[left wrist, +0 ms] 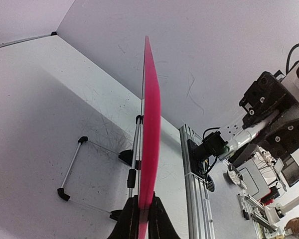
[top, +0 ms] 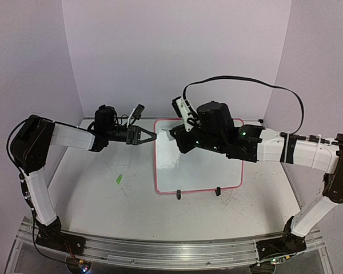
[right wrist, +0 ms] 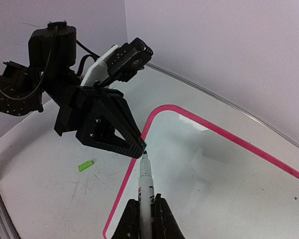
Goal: Write a sentence on the whiteboard
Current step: Hold the whiteboard at the center of the board, then write a sentence on the whiteboard.
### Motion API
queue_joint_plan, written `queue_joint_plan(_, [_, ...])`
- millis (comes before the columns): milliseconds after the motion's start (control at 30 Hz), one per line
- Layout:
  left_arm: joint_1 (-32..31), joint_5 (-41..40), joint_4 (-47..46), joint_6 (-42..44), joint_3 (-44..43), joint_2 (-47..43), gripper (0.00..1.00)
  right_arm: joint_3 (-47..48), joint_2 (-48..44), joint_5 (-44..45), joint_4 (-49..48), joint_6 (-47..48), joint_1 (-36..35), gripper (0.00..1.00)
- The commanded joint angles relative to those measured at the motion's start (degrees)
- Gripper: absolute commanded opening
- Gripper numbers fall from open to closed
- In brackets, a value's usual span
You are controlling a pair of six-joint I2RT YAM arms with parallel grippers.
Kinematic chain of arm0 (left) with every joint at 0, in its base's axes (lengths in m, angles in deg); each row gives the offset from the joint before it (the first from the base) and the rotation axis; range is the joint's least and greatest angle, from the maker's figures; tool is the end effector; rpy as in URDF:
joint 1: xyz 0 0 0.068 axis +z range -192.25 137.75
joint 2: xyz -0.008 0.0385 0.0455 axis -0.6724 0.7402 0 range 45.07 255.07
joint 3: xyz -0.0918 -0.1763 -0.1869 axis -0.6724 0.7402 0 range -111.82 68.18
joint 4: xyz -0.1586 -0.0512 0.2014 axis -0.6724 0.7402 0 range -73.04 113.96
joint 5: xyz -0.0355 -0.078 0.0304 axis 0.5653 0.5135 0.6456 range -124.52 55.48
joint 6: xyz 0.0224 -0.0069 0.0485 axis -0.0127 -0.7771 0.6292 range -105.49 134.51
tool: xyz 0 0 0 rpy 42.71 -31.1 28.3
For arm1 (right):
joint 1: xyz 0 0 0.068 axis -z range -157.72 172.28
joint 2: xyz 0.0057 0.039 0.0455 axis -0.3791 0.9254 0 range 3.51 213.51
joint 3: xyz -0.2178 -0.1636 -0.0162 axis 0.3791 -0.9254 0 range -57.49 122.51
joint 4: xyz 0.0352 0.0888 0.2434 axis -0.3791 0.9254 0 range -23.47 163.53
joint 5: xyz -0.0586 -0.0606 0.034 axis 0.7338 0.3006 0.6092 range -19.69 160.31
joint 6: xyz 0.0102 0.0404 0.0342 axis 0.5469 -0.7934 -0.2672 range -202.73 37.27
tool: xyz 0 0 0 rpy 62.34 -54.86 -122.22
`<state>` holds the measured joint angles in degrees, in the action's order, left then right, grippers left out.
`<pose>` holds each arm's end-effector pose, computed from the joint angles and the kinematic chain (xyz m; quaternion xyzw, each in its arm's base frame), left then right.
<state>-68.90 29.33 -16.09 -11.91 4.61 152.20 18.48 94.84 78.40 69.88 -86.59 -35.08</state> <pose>0.3475 -0.2102 0.2242 0.3394 0.6519 -0.6062 0.3038 0.2101 0.3188 0.3355 -0.3281 0.7424 0.2467 0.5295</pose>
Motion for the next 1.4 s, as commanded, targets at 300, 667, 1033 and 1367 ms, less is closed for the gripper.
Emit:
queue_joint_plan(300, [-0.5,0.8,-2.0,1.4,0.4,-0.5,0.01,4.9,3.7,4.2,-0.1,1.5,-0.6,0.00])
queue_joint_plan(667, [-0.4,0.7,-2.0,1.7,0.6,-0.7,0.00,6.7,6.2,5.8,-0.1,1.9,-1.1,0.00])
queue_joint_plan(1033, [-0.4,0.8,-2.0,1.8,0.6,-1.1,0.00,7.5,7.2,9.0,-0.8,1.4,-1.1,0.00])
queue_joint_plan(1367, [-0.5,0.9,-2.0,1.9,0.7,-1.4,0.00,8.5,8.4,10.5,-1.1,1.8,-1.1,0.00])
